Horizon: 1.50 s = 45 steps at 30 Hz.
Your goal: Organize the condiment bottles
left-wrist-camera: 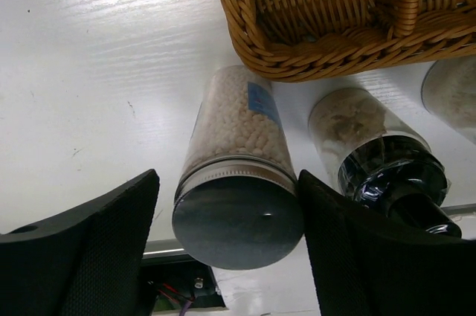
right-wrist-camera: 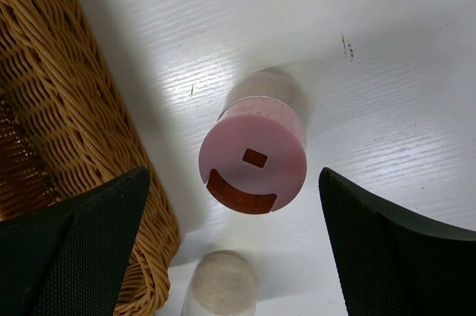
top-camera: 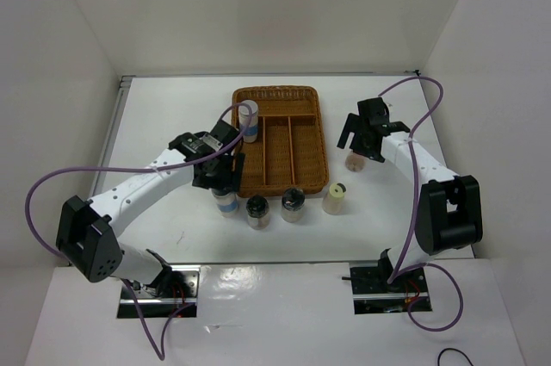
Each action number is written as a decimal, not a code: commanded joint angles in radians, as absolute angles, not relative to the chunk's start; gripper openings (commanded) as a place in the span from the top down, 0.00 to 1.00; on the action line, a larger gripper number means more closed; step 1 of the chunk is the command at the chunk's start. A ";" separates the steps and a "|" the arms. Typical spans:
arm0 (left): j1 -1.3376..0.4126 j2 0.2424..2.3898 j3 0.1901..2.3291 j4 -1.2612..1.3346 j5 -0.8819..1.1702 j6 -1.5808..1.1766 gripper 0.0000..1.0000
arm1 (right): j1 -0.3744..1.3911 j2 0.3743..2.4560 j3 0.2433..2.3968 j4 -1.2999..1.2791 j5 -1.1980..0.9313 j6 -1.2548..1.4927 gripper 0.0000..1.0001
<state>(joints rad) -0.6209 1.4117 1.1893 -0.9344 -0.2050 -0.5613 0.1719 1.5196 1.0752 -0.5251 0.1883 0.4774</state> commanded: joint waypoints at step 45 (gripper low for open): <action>-0.558 1.699 1.850 -0.887 -0.328 -0.371 0.48 | 0.144 1.534 1.138 -0.535 0.229 0.469 0.02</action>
